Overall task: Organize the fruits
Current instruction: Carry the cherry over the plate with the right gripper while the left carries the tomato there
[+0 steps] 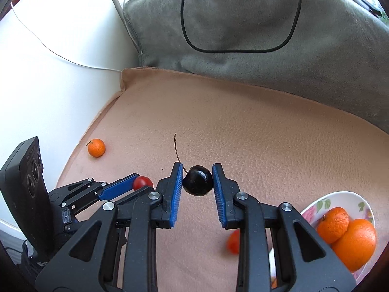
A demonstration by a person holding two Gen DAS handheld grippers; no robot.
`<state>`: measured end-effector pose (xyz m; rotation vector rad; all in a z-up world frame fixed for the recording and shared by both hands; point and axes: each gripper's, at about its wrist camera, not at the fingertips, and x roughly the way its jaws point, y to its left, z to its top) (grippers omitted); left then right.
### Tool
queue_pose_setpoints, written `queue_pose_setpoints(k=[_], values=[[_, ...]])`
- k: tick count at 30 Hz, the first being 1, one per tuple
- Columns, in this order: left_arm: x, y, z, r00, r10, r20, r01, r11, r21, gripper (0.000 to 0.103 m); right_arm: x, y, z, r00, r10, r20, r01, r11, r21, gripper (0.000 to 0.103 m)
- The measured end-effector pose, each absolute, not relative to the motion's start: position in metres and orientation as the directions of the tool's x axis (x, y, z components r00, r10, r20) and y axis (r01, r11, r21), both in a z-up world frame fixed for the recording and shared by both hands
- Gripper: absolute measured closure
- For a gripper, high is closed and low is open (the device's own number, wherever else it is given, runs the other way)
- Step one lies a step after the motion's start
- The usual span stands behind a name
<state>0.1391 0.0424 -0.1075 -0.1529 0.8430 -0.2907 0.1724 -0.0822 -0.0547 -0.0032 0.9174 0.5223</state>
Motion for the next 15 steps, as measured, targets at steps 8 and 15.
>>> queue_pose_setpoints(k=[8,15], values=[[0.12,0.028,-0.084,0.646,-0.364,-0.671,0.243,0.931,-0.27,0.081,0.125,-0.123,-0.035,0.575,0.408,-0.709,-0.45,0.882,0.143,0.077],[0.11,0.001,-0.066,0.643,-0.419,-0.641,0.31,0.908,-0.283,0.081,0.092,-0.172,-0.033,0.615,0.381,-0.69,-0.407,0.903,0.136,0.077]])
